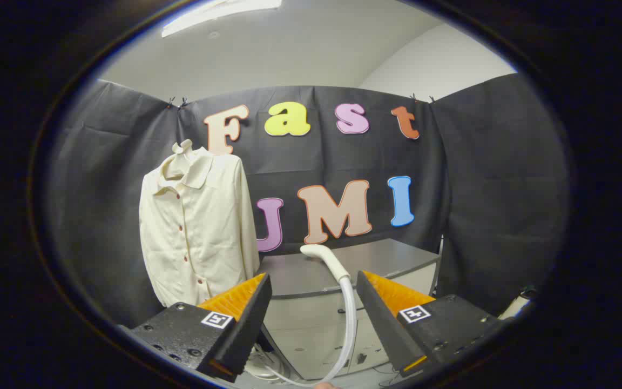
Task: Iron the clothes twice with a garment steamer, once on the left side and once on the right side.
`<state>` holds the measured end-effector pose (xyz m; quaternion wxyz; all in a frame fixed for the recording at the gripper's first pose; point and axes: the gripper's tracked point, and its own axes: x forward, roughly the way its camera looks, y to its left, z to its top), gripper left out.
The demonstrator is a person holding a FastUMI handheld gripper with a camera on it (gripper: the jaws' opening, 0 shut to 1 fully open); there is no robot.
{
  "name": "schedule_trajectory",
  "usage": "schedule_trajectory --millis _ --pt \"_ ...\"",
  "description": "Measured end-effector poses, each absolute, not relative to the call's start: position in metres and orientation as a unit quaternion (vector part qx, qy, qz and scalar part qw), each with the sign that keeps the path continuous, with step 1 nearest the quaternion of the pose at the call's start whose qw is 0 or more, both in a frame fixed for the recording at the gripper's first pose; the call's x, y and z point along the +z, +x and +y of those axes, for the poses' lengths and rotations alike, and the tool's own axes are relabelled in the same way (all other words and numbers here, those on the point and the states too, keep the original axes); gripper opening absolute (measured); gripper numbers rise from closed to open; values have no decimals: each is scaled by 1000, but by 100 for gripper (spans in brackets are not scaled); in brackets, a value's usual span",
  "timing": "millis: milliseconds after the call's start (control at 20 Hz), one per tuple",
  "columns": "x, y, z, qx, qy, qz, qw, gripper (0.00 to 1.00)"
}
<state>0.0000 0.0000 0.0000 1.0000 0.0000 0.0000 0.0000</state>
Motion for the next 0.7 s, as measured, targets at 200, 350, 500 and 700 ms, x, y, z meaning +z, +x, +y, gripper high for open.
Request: schedule_trajectory --millis 200,350,500,700 --pt "4 17 -16 8 8 6 1000 96" --pt "6 35 -29 17 5 20 1000 96" --pt "6 57 -40 32 16 29 999 96" --pt "0 89 -53 44 5 48 998 97"
